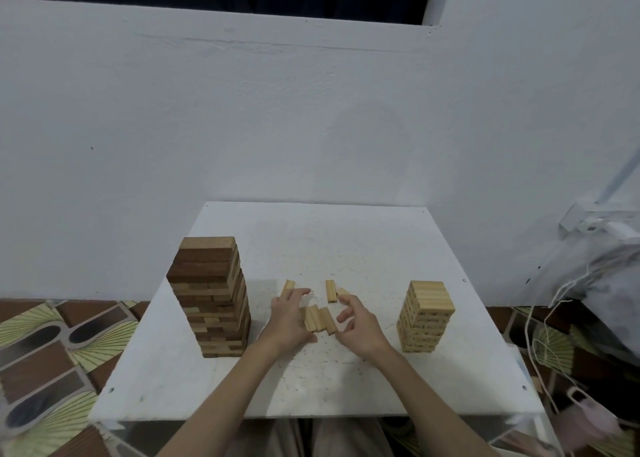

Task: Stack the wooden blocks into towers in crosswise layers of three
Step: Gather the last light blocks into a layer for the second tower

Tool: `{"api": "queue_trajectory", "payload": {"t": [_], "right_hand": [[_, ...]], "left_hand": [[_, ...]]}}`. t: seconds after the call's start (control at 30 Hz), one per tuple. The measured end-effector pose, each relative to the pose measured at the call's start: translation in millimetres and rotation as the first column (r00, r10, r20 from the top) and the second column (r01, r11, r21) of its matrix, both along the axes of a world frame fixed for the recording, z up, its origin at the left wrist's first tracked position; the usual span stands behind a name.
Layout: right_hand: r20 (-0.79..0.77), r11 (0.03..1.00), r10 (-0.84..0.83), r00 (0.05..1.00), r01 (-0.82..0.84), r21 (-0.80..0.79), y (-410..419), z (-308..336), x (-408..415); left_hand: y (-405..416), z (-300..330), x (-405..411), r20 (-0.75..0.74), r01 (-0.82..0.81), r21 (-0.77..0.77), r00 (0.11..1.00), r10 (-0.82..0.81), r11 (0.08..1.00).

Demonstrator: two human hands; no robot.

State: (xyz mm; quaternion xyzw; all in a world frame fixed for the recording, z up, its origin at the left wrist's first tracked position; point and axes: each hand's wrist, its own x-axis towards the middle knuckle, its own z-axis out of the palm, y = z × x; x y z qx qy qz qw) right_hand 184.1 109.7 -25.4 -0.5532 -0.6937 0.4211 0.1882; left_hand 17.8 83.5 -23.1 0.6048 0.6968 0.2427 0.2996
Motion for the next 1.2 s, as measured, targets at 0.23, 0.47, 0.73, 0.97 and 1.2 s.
{"api": "queue_trajectory", "payload": {"t": [0.23, 0.47, 0.73, 0.97, 1.2], "right_hand": [[0.060, 0.998, 0.046, 0.997, -0.048, 0.028, 0.4, 1.5, 0.0], [0.064, 1.000, 0.030, 0.998, -0.030, -0.001, -1.6, 2.1, 7.1], [0.162, 0.980, 0.201, 0.966, -0.198, -0.039, 10.7, 13.4, 8.7], [0.211, 0.963, 0.263, 0.941, -0.244, -0.111, 19.3, 24.4, 8.0], [0.223, 0.961, 0.275, 0.935, -0.261, -0.093, 19.0, 27.4, 1.5]], "left_hand": [[-0.8, 1.5, 5.3, 0.170, 0.017, -0.065, 0.985, -0.005, 0.998], [1.5, 3.5, 13.9, 0.207, 0.091, -0.041, 0.975, -0.080, 0.995], [-0.7, -0.6, 15.0, 0.147, 0.089, -0.049, 0.986, -0.081, 0.995], [1.0, 5.9, 8.0, 0.152, 0.146, -0.067, 0.979, -0.135, 0.987], [2.5, -1.3, 8.5, 0.153, 0.131, -0.035, 0.980, -0.124, 0.991]]}}
